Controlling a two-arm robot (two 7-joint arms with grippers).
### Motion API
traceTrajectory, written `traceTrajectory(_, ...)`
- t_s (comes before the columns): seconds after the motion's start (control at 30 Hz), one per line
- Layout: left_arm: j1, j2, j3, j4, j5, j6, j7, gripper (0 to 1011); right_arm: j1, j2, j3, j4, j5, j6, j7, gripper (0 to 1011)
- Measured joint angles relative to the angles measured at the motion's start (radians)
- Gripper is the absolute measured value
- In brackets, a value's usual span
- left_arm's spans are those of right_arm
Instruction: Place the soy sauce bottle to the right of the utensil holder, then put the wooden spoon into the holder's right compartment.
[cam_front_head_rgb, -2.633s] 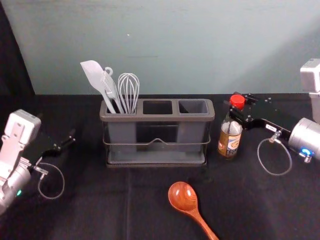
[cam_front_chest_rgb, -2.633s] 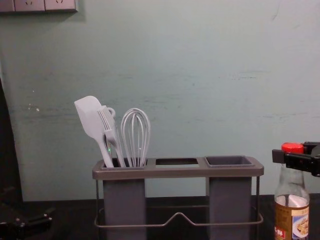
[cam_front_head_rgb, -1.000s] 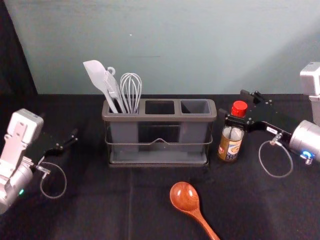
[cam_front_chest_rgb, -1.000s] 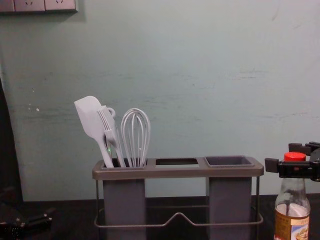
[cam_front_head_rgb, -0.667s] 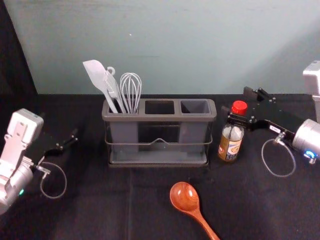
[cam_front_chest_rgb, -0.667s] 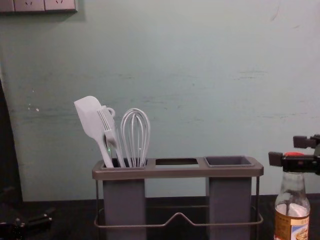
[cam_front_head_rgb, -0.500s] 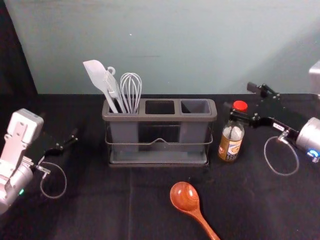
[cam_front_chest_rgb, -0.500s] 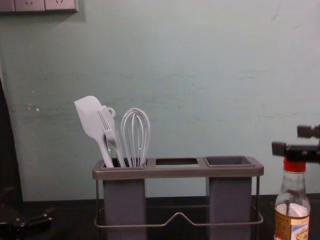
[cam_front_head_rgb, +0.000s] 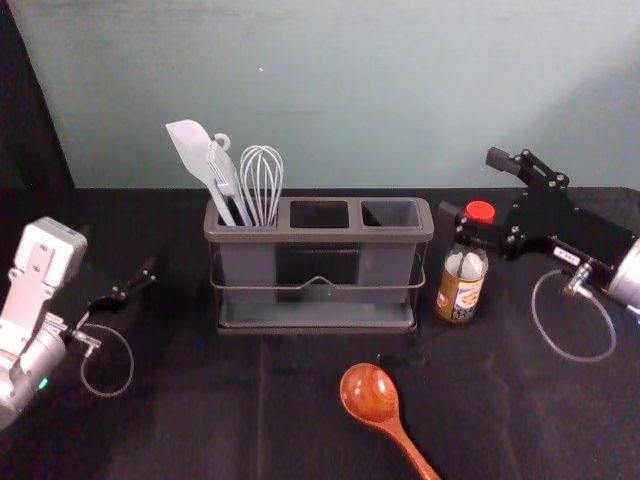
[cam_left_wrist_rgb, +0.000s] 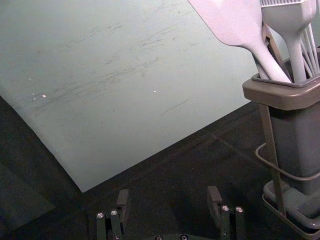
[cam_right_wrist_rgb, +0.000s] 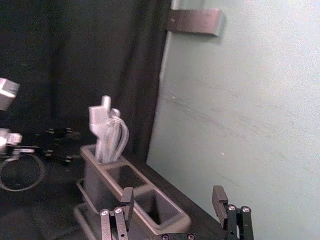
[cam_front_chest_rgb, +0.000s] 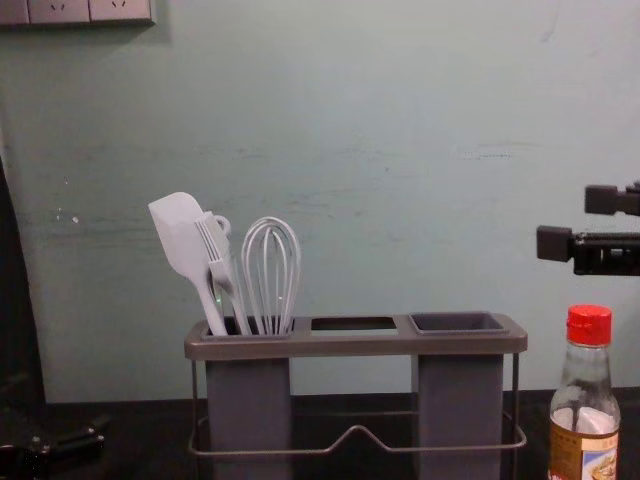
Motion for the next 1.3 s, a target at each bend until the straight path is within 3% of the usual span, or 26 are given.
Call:
traceTrajectory(0.2, 0.0, 0.0, 0.0, 0.0, 0.0, 0.0, 0.0, 1011, -0.023, 0.033, -0.017, -0.079, -0.011, 0.023, 0.016, 1002)
traceTrajectory(0.47, 0.0, 0.0, 0.0, 0.0, 0.0, 0.0, 0.0, 1011, -0.038, 0.068, -0.074, -0.146, -0.003, 0.082, 0.059, 1002)
traceTrajectory(0.57, 0.0, 0.0, 0.0, 0.0, 0.0, 0.0, 0.0, 1011, -0.039, 0.076, -0.095, -0.167, -0.004, 0.121, 0.057, 1002)
traceTrajectory(0.73, 0.0, 0.0, 0.0, 0.0, 0.0, 0.0, 0.0, 1011, -0.022, 0.1, -0.158, -0.24, -0.071, 0.268, -0.005, 1000)
traceTrajectory(0.77, 0.0, 0.0, 0.0, 0.0, 0.0, 0.0, 0.0, 1011, -0.022, 0.1, -0.158, -0.24, -0.071, 0.268, -0.005, 1000)
traceTrajectory(0.87, 0.0, 0.0, 0.0, 0.0, 0.0, 0.0, 0.0, 1011, 0.006, 0.105, -0.206, -0.283, -0.126, 0.384, -0.035, 1002)
traceTrajectory(1.0, 0.0, 0.0, 0.0, 0.0, 0.0, 0.0, 0.0, 1011, 0.038, 0.087, -0.239, -0.302, -0.138, 0.531, -0.051, 1000)
traceTrajectory(1.03, 0.0, 0.0, 0.0, 0.0, 0.0, 0.0, 0.0, 1011, 0.051, 0.065, -0.248, -0.303, -0.126, 0.637, -0.064, 1002)
traceTrajectory(1.07, 0.0, 0.0, 0.0, 0.0, 0.0, 0.0, 0.0, 1011, 0.059, 0.05, -0.25, -0.302, -0.114, 0.689, -0.072, 1000)
traceTrajectory(1.1, 0.0, 0.0, 0.0, 0.0, 0.0, 0.0, 0.0, 1011, 0.073, 0.022, -0.254, -0.295, -0.096, 0.787, -0.091, 1002)
traceTrajectory(1.3, 0.0, 0.0, 0.0, 0.0, 0.0, 0.0, 0.0, 1011, 0.12, -0.056, -0.28, -0.265, -0.085, 1.029, -0.148, 1002)
